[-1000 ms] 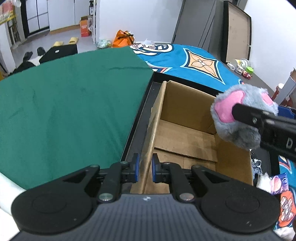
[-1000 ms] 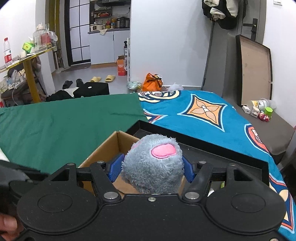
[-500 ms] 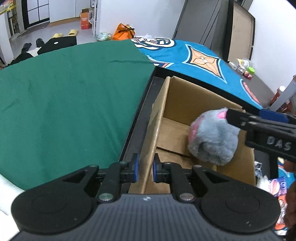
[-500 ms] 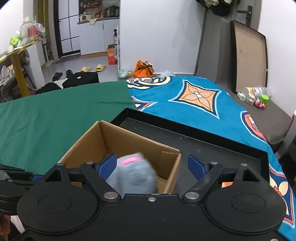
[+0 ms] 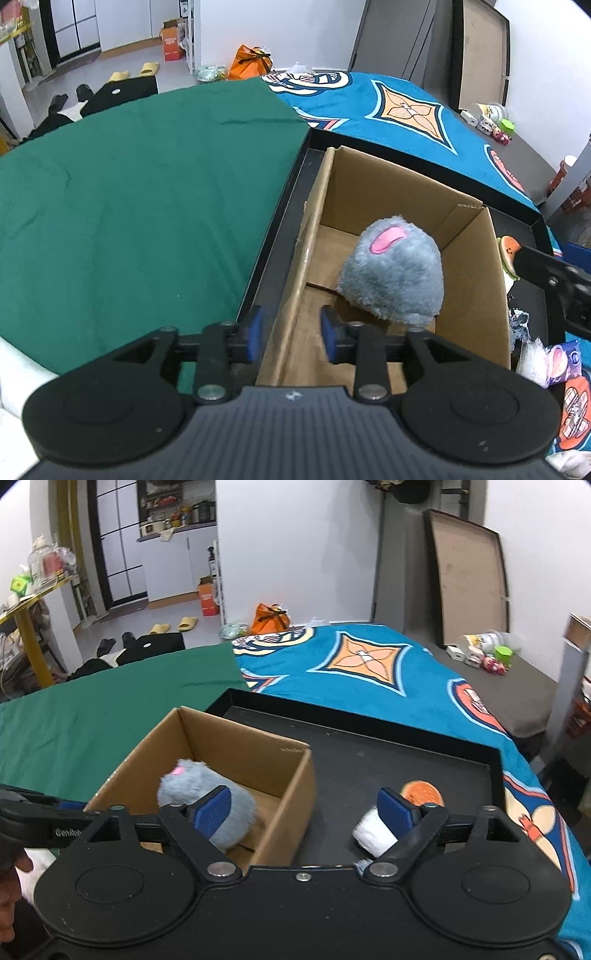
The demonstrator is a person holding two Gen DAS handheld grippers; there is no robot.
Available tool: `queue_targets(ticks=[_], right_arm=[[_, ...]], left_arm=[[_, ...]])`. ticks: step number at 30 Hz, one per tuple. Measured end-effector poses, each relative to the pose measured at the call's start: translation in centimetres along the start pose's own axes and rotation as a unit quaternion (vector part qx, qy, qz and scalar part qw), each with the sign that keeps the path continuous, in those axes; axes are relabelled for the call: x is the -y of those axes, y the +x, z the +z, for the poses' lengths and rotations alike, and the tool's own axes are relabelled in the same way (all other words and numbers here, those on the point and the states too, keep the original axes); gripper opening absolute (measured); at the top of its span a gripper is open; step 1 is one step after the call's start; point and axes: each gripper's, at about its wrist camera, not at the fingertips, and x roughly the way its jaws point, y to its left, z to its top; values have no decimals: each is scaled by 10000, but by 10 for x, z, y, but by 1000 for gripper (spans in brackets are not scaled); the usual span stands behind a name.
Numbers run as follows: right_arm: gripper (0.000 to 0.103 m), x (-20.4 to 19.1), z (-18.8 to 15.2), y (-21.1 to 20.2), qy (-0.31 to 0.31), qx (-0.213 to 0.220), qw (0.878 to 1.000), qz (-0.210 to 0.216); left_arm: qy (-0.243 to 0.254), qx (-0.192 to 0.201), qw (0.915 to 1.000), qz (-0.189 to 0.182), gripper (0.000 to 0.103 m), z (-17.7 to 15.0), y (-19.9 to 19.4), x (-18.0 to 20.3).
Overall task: Organize soft objects
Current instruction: 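Open the right tool and move it back over the tray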
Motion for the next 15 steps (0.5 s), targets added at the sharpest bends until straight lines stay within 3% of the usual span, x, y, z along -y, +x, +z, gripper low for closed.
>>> queue_targets(ticks=[15], right_arm=[[88, 47, -42, -25, 671, -132, 9973, -283]], left_arm=[[267, 35, 9990, 354, 54, -10, -17, 14]])
